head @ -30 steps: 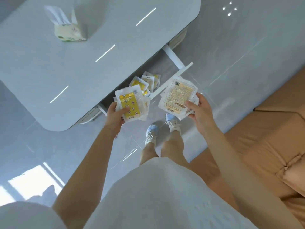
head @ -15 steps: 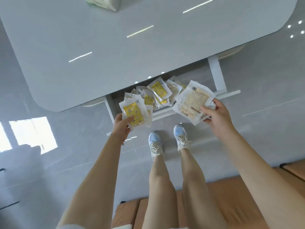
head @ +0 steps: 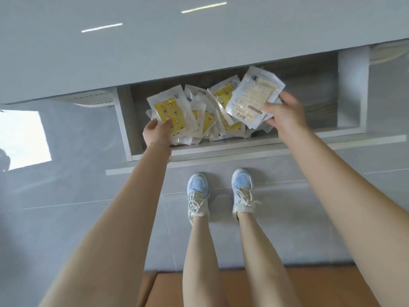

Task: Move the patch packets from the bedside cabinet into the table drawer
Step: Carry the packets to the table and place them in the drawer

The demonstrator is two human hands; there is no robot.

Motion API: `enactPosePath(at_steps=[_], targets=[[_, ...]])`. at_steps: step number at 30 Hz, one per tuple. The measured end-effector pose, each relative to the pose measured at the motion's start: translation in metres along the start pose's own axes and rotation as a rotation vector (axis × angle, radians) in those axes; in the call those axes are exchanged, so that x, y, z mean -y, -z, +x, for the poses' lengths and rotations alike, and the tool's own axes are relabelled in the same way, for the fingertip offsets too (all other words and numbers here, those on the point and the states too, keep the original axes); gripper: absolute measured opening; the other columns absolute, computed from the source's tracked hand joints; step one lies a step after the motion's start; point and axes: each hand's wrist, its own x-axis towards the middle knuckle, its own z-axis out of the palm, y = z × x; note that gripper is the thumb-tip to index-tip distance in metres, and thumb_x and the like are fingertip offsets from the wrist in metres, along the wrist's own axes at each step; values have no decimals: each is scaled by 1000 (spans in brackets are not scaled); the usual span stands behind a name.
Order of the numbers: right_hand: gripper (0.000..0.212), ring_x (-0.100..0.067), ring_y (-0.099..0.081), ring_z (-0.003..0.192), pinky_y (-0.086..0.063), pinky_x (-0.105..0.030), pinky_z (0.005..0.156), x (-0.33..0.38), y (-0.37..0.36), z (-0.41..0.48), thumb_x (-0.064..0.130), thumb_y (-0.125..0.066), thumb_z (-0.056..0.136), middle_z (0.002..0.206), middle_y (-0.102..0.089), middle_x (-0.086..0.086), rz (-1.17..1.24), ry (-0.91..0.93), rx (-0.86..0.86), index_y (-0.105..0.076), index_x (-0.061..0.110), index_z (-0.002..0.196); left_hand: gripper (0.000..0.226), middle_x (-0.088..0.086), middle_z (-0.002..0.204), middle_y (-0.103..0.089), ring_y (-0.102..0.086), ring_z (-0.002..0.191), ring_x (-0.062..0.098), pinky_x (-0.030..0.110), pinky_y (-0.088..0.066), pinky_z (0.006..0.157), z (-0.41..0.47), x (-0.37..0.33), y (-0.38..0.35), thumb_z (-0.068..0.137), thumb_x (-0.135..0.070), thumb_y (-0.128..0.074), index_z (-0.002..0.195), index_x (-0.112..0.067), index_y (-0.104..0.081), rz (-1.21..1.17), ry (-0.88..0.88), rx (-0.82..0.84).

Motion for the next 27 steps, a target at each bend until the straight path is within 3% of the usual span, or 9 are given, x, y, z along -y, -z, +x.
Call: enactPosePath(at_steps=[2, 4, 7, 10, 11, 14, 18, 22, 27], targets=[[27, -6, -63, 82, -51, -18, 59, 4, -11, 9, -4, -56, 90, 93, -63, 9, -44, 3, 52, -59, 20, 102, 43, 0, 114, -65, -64, 101, 19, 34, -51, 94, 8, -3, -2, 82, -18, -72, 122, -11, -58, 85, -52, -56], [26, -6, -60, 82, -47, -16, 57, 2, -21, 16, -3, -56, 91, 90, -61, 11, -70, -22, 70, -59, 20, 103, 43, 1, 119, -63, -63, 98, 18, 29, -52, 88, 14, -5, -4, 82, -18, -71, 122, -12, -57, 195, -125, -86], [29, -10, -61, 87, -50, -20, 62, -2, -33, 21, -1, -59, 89, 97, -63, 6, -114, -47, 26, -63, 16, 111, 40, 3, 119, -63, -64, 97, 19, 26, -51, 78, 16, -9, -2, 84, -20, -68, 121, -12, -55, 364, -218, -86], [25, -22, -65, 102, -56, -33, 84, -9, -33, 23, 2, -66, 84, 108, -68, -6, -241, -27, -42, -67, 10, 108, 34, 3, 118, -64, -61, 90, 15, 23, -46, 73, 13, -15, 0, 85, -21, -66, 117, -11, -58, 449, -281, -68], [26, -22, -65, 100, -55, -31, 81, -9, -31, 20, 3, -68, 83, 111, -69, -7, -316, -9, -56, -68, 8, 108, 36, 2, 120, -64, -59, 90, 14, 22, -44, 73, 8, -18, 1, 86, -21, -66, 119, -11, -58, 476, -290, -56], [26, -20, -62, 90, -47, -20, 61, -9, -23, 8, 6, -68, 82, 114, -68, -10, -548, 71, -62, -67, 3, 109, 51, 4, 130, -58, -59, 108, 19, 27, -46, 84, -2, -22, 9, 85, -24, -67, 132, -15, -49, 510, -312, 13], [52, -25, -54, 121, -40, -25, 88, 0, -12, -31, 20, -67, 86, 135, -53, -10, -671, 132, -49, -52, 11, 135, 59, 1, 139, -50, -45, 129, 23, 43, -40, 106, -31, -30, 28, 87, -34, -62, 141, -24, -39, 618, -435, 118], [59, -28, -44, 128, -40, -38, 102, 6, 5, -86, 37, -63, 87, 138, -50, -9, -859, 350, -19, -46, 17, 140, 60, 2, 152, -33, -22, 142, 27, 52, -17, 116, -81, -37, 58, 91, -46, -53, 145, -31, -31, 968, -713, 129], [63, -29, -39, 130, -39, -43, 100, 22, 24, -173, 46, -57, 89, 140, -46, -7, -1160, 463, 38, -39, 18, 144, 66, 0, 155, -27, -3, 147, 28, 53, 7, 114, -161, -41, 110, 91, -59, -42, 148, -32, -23, 1195, -905, 49]])
